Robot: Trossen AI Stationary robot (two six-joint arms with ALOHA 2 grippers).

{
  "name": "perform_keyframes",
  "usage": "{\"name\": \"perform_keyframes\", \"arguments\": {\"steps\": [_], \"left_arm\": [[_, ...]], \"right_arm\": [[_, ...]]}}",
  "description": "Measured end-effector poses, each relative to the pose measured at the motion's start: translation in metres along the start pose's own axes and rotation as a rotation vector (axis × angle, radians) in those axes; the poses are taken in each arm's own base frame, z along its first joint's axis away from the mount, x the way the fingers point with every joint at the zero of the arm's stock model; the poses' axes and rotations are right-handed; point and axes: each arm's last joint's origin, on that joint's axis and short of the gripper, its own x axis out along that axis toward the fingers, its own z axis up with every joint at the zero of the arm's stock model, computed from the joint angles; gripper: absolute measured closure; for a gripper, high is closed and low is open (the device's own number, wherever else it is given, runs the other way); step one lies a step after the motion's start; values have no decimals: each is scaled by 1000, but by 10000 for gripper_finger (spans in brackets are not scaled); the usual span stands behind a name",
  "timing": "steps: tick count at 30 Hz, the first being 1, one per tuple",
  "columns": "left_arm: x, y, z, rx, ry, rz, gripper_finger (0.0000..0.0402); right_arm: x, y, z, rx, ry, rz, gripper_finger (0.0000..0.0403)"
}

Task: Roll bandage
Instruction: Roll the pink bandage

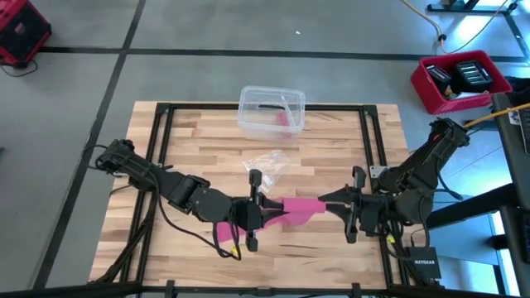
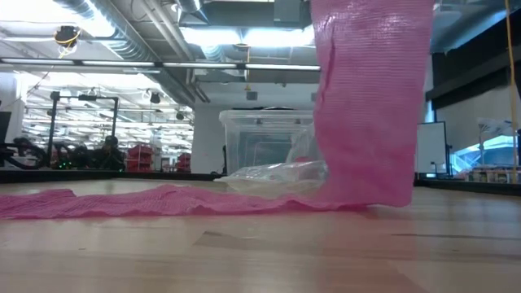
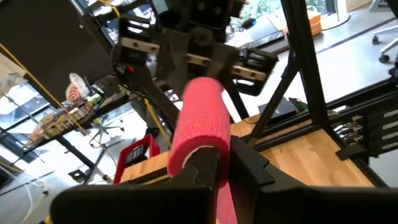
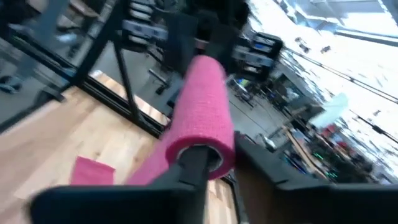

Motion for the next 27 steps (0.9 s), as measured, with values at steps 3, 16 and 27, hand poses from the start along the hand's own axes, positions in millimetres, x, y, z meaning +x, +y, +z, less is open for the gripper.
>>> {"name": "perform_keyframes", "arguments": {"steps": [3, 16, 27], "left_arm": [[1, -1, 0, 14, -1, -5, 382], [-23, 5, 12, 169, 69, 220, 270], [-18, -1, -16, 75, 223, 202, 271]], "right_arm": [[0, -1, 0, 0, 3, -7, 387], [-35, -9, 9, 63, -6, -78, 382], [-61, -9, 15, 118, -16, -96, 388]]}}
